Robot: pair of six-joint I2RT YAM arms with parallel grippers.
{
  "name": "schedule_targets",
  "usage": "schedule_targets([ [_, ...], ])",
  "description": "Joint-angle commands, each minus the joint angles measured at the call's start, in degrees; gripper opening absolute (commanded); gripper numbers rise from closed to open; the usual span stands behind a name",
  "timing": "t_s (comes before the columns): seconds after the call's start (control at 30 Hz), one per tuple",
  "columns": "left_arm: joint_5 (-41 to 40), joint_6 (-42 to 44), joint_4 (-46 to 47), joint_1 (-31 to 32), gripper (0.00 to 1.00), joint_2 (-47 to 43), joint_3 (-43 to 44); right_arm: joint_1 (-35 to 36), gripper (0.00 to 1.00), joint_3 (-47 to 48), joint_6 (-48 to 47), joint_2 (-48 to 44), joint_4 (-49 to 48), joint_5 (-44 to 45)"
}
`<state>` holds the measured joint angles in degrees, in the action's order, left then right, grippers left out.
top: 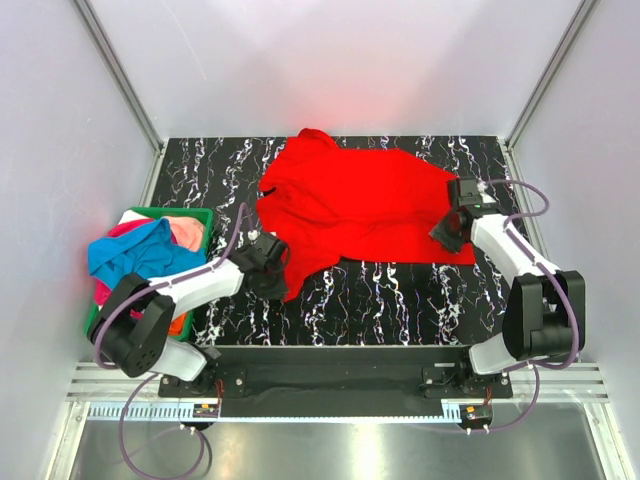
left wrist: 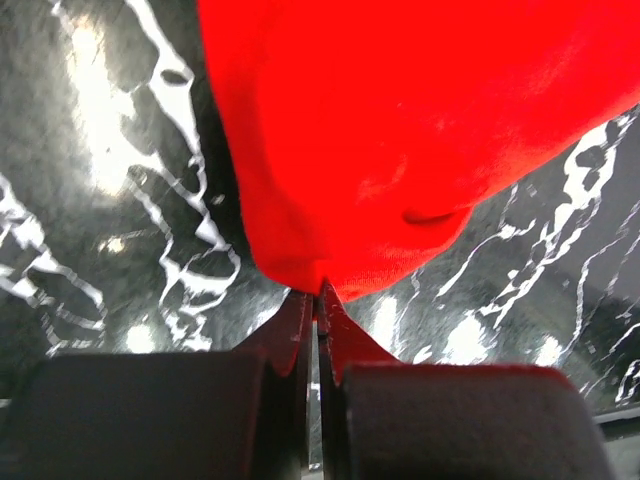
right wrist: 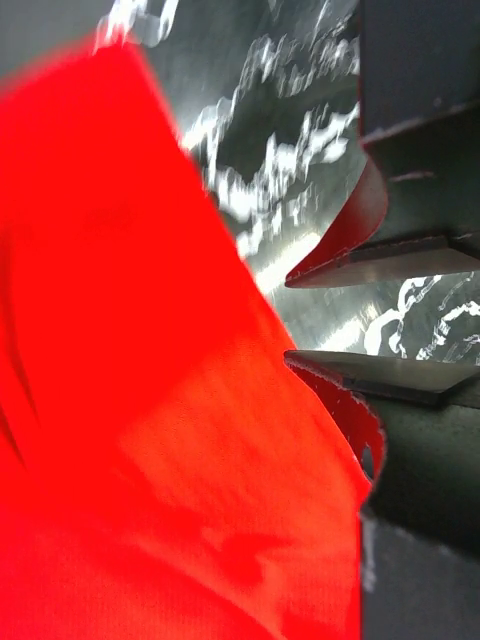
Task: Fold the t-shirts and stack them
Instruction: Flatten the tshirt out
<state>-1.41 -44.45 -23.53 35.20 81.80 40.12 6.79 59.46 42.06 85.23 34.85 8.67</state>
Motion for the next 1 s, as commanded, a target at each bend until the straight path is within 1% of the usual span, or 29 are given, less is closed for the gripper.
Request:
schedule_targets([
  [0.0,-0.08,2.17,-4.5,0.04,0.0,-4.18,3.99,-5.63,0.39,1.71,8.55,-0.33,7.07,6.19],
  [0.03,-0.35,3.13,-6.77,0.04,0.0,-5.5,5.05,-6.43,0.39,1.36,9.0,0.19,7.07,5.67],
  [0.07,-1.22,3.66,-7.92,0.04,0.0,-7.95,7.15,-10.7,0.39,0.49,9.52,0.46,7.07,3.92],
  [0.17,-2.98,5.68,-12.23,0.04,0.0,-11.82,11.37,-15.12,0.39,-1.01,12.07,1.95,7.07,4.07],
  [0.3,-1.58,7.97,-13.65,0.04,0.0,-14.03,14.55,-18.2,0.38,-0.67,10.85,5.81,5.32,3.29],
  [0.53,-0.35,10.17,-13.65,0.04,0.0,-13.51,16.57,-19.44,0.38,-0.4,11.9,12.49,1.81,4.34],
  [0.8,0.44,11.05,-13.74,0.04,0.0,-12.98,17.63,-19.88,0.38,-0.49,12.6,14.17,-0.22,5.13],
  [0.97,0.36,10.78,-13.74,0.04,0.0,-13.42,17.71,-19.88,0.37,-1.28,12.52,16.81,-1.45,5.49],
])
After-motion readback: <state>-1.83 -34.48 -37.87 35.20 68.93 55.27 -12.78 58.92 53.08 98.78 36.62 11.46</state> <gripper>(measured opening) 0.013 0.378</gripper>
